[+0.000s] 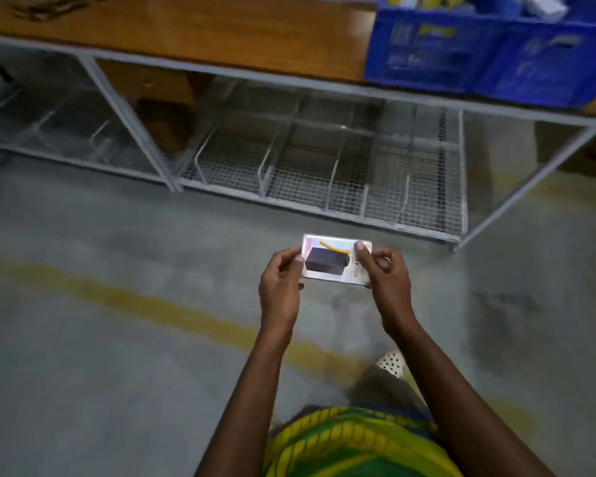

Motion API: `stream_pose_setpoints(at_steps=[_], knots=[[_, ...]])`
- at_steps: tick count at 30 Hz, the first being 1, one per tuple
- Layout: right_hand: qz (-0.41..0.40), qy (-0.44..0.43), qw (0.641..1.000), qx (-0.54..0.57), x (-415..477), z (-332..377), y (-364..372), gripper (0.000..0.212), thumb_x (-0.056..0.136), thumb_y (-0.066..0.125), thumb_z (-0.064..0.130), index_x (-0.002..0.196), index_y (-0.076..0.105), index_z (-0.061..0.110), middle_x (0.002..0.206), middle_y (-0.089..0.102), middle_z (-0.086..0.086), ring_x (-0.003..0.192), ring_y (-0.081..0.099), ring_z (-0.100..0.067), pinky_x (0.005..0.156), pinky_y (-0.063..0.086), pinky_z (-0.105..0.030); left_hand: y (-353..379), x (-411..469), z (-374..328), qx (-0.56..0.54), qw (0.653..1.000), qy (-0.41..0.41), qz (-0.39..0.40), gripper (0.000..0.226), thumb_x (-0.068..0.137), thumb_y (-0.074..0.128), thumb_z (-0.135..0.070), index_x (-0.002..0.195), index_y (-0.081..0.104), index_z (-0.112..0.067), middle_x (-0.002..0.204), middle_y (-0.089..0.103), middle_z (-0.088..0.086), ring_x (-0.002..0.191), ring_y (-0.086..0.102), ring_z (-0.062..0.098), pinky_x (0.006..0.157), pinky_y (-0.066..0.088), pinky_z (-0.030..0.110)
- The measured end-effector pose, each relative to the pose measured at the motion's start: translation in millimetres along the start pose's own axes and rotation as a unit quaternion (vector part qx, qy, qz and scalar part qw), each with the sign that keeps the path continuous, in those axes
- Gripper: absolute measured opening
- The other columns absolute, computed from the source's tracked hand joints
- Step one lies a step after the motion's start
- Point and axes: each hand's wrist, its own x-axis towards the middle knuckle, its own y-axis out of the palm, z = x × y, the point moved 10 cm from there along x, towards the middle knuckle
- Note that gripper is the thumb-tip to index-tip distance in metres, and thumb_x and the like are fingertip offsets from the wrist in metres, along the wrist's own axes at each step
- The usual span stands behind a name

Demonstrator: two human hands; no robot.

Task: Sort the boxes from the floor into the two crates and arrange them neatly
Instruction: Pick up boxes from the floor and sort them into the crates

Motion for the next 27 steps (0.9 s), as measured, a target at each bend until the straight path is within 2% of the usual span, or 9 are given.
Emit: stream_pose_setpoints(at_steps=[5, 9, 11, 13, 17, 20, 25, 27], knots=[[-0.003, -0.013, 1.0, 0.024, 78.4, 19.2, -88.2, 0.035, 0.084, 0.081, 0.044, 0.1, 0.06, 0.022, 0.096, 0.077, 0.008, 0.08, 0.068, -0.002, 0.078, 0.051, -0.037, 137.5, 38.9, -18.8, -0.007, 1.0, 0.011, 0.026, 0.018, 0.1, 0.059, -0.011, 0.111, 0.071, -0.017, 0.098, 0.071, -0.005, 0.087, 0.064, 0.004, 0.076, 0.055, 0.039], [-0.016, -0.039, 0.999, 0.011, 142.9, 48.7, -149.0, 0.044, 0.079, 0.079, 0.055, 0.112, 0.06, 0.033, 0.114, 0.074, 0.012, 0.098, 0.071, -0.007, 0.082, 0.055, -0.035, 236.1, 60.6, -32.1, -0.021, 0.999, 0.006, 0.033, 0.017, 0.099, 0.061, -0.013, 0.112, 0.07, -0.02, 0.099, 0.07, -0.004, 0.089, 0.064, 0.006, 0.075, 0.056, 0.038], [-0.031, -0.052, 0.998, 0.014, 171.6, 67.8, -175.5, 0.044, 0.081, 0.078, 0.055, 0.118, 0.061, 0.038, 0.118, 0.072, 0.017, 0.102, 0.069, -0.007, 0.083, 0.056, -0.034, 280.5, 71.3, -40.9, -0.024, 0.999, -0.001, 0.041, 0.017, 0.098, 0.062, -0.013, 0.108, 0.069, -0.024, 0.099, 0.069, -0.003, 0.091, 0.064, 0.008, 0.075, 0.056, 0.039], [-0.048, -0.067, 0.996, 0.022, 200.0, 88.3, -194.3, 0.041, 0.085, 0.078, 0.049, 0.122, 0.061, 0.041, 0.119, 0.07, 0.019, 0.1, 0.068, -0.007, 0.082, 0.056, -0.031, 316.2, 83.2, -56.5, -0.026, 0.998, 0.012, 0.049, 0.016, 0.098, 0.063, -0.015, 0.106, 0.069, -0.027, 0.099, 0.07, -0.004, 0.09, 0.064, 0.009, 0.073, 0.056, 0.038], [-0.082, -0.109, 0.99, 0.037, 262.2, 129.3, -213.3, 0.048, 0.087, 0.078, 0.044, 0.131, 0.061, 0.037, 0.126, 0.064, 0.008, 0.091, 0.066, 0.0, 0.075, 0.052, -0.017, 375.9, 120.0, -92.6, -0.03, 0.996, 0.044, 0.065, 0.017, 0.098, 0.063, -0.014, 0.107, 0.07, -0.027, 0.098, 0.073, -0.005, 0.09, 0.068, 0.013, 0.071, 0.057, 0.038], [-0.096, -0.131, 0.985, 0.054, 312.2, 155.4, -218.8, 0.051, 0.087, 0.078, 0.044, 0.134, 0.06, 0.037, 0.13, 0.059, 0.003, 0.091, 0.066, -0.006, 0.073, 0.054, -0.019, 417.3, 159.2, -118.5, -0.027, 0.993, 0.083, 0.076, 0.017, 0.098, 0.063, -0.014, 0.107, 0.07, -0.026, 0.101, 0.074, -0.005, 0.091, 0.068, 0.011, 0.072, 0.056, 0.037], [-0.105, -0.19, 0.974, 0.071, 393.2, 204.7, -223.3, 0.053, 0.089, 0.078, 0.034, 0.137, 0.056, 0.042, 0.124, 0.066, 0.006, 0.097, 0.069, -0.01, 0.079, 0.059, -0.029, 483.2, 232.4, -170.5, 0.001, 0.975, 0.209, 0.071, 0.015, 0.094, 0.064, -0.022, 0.109, 0.068, -0.026, 0.104, 0.073, -0.006, 0.096, 0.068, 0.015, 0.085, 0.057, 0.046], [-0.135, -0.206, 0.967, 0.071, 422.3, 226.4, -230.7, 0.056, 0.088, 0.079, 0.028, 0.139, 0.056, 0.038, 0.119, 0.067, 0.01, 0.097, 0.07, -0.009, 0.081, 0.057, -0.028, 515.0, 254.7, -194.5, 0.019, 0.966, 0.247, 0.072, 0.017, 0.094, 0.064, -0.022, 0.111, 0.066, -0.021, 0.105, 0.072, -0.004, 0.096, 0.068, 0.014, 0.086, 0.056, 0.042]])
